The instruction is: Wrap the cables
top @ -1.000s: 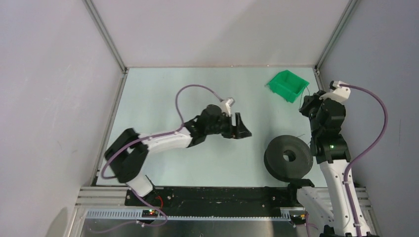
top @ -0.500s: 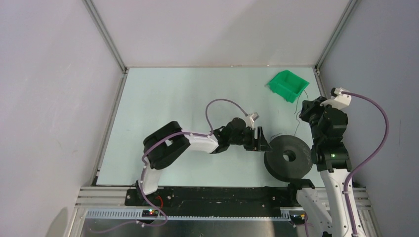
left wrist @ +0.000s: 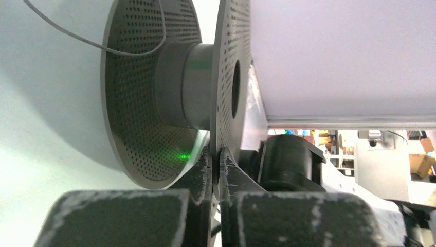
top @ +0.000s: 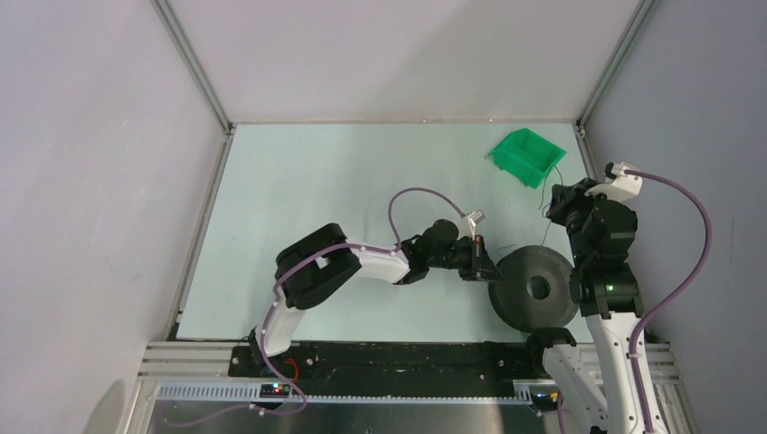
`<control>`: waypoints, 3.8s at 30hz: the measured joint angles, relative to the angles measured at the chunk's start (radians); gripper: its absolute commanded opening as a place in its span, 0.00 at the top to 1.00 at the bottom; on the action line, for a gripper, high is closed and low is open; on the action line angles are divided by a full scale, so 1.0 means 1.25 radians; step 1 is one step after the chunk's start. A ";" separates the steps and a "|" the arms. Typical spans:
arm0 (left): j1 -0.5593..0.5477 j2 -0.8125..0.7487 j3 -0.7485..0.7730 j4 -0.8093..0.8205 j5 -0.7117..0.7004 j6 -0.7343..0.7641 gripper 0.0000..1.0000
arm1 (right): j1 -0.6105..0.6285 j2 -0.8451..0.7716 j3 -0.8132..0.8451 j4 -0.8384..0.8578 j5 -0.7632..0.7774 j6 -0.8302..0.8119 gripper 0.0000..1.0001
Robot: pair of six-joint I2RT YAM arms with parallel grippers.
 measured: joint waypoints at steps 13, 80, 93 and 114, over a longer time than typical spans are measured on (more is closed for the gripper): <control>0.033 -0.211 -0.204 0.014 -0.039 0.011 1.00 | 0.000 -0.025 -0.025 -0.006 -0.059 0.015 1.00; 0.153 -0.878 -0.222 -0.866 -0.530 0.748 0.65 | 0.278 -0.004 -0.036 -0.011 -0.271 -0.141 0.96; 0.153 -0.882 -0.220 -0.870 -0.532 0.748 0.56 | 0.288 -0.004 -0.036 0.012 -0.276 -0.147 0.96; 0.193 -0.775 -0.062 -0.869 -0.476 0.807 0.36 | 0.334 0.120 -0.093 0.269 -0.372 -0.132 0.97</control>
